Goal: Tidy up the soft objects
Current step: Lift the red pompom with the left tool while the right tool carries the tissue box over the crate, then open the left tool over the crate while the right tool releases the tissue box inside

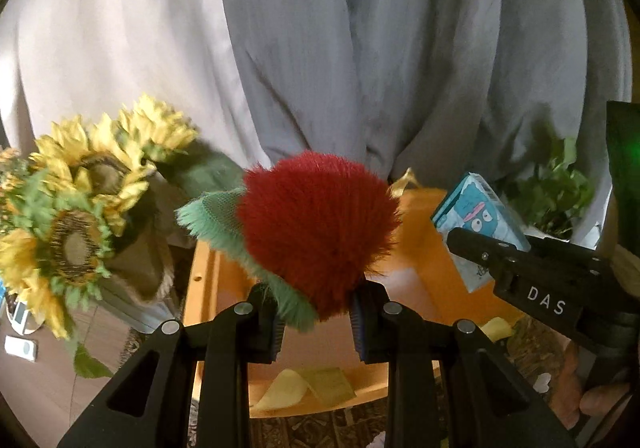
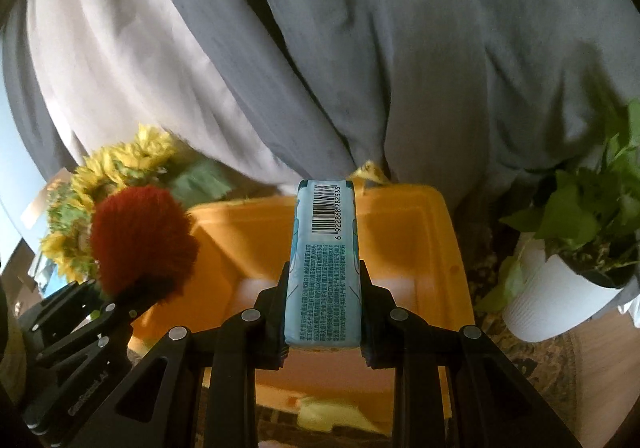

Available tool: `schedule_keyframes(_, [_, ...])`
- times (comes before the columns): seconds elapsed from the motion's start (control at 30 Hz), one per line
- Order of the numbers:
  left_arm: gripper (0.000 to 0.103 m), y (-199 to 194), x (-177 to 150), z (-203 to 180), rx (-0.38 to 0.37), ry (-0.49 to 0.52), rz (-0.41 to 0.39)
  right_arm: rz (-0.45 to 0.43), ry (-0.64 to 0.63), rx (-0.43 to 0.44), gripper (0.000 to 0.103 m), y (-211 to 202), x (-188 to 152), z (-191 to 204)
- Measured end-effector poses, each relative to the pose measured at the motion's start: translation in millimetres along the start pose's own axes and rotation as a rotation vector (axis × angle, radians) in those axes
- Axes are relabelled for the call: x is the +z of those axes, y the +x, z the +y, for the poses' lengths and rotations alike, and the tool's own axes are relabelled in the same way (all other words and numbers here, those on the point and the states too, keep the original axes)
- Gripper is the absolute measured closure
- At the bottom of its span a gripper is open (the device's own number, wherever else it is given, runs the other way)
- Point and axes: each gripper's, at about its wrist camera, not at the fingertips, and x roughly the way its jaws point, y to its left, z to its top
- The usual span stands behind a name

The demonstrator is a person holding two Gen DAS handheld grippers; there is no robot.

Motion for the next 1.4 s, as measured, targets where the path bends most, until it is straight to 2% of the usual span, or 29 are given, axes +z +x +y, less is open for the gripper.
schedule_keyframes(0.27, [0.074, 37.7, 0.5, 3.2, -0.001, 0.012, 0.113, 0.102, -0.025, -0.019, 0.075, 31.6, 1.0, -9.1])
schedule_keyframes(0.47, [0.069, 55.6, -3.4, 0.8, -0.007, 0.01, 0.169, 0.165, -0.036, -0.025, 0.073, 46.4, 0.6, -11.8])
schedule_keyframes(0.57, [0.065, 61.1, -6.4, 2.1, -0.013, 0.007, 0.193, 0.172, -0.037, -0.027, 0.065, 47.9, -0.4, -12.5])
schedule_keyframes(0.63, [0.056, 60.9, -8.8, 3.4, -0.012, 0.005, 0.201, 0.171, -0.045, -0.033, 0.058, 47.7, -0.2, -11.9])
schedule_keyframes(0.67, [0.056, 59.9, -9.3, 3.7, -0.011, 0.007, 0.201, 0.166, -0.047, -0.038, 0.055, 46.7, 0.1, -11.8])
schedule_keyframes(0.77, [0.05, 53.9, -9.8, 3.1, -0.003, 0.015, 0.189, 0.148, -0.051, -0.048, 0.055, 40.5, 1.1, -11.9])
schedule_keyframes(0.87, [0.05, 42.5, -8.2, 1.9, 0.011, 0.02, 0.158, 0.114, -0.046, -0.056, 0.055, 27.6, 2.6, -13.1])
schedule_keyframes(1.03, [0.043, 10.4, -5.2, -1.7, 0.037, 0.038, 0.078, 0.054, -0.036, -0.068, 0.055, 1.6, 4.3, -9.0])
schedule_keyframes(1.1, [0.039, -6.4, -5.0, -2.4, 0.049, 0.037, 0.042, 0.022, -0.032, -0.071, 0.047, -12.1, 4.0, -6.5])
schedule_keyframes(1.33, [0.019, -55.8, -8.8, -2.7, 0.065, 0.016, -0.046, -0.121, -0.063, -0.119, 0.032, -68.4, -2.6, 10.4])
schedule_keyframes(1.4, [0.017, -69.6, -12.3, -3.4, 0.081, 0.015, -0.07, -0.161, -0.068, -0.131, 0.027, -83.5, -7.3, 14.8])
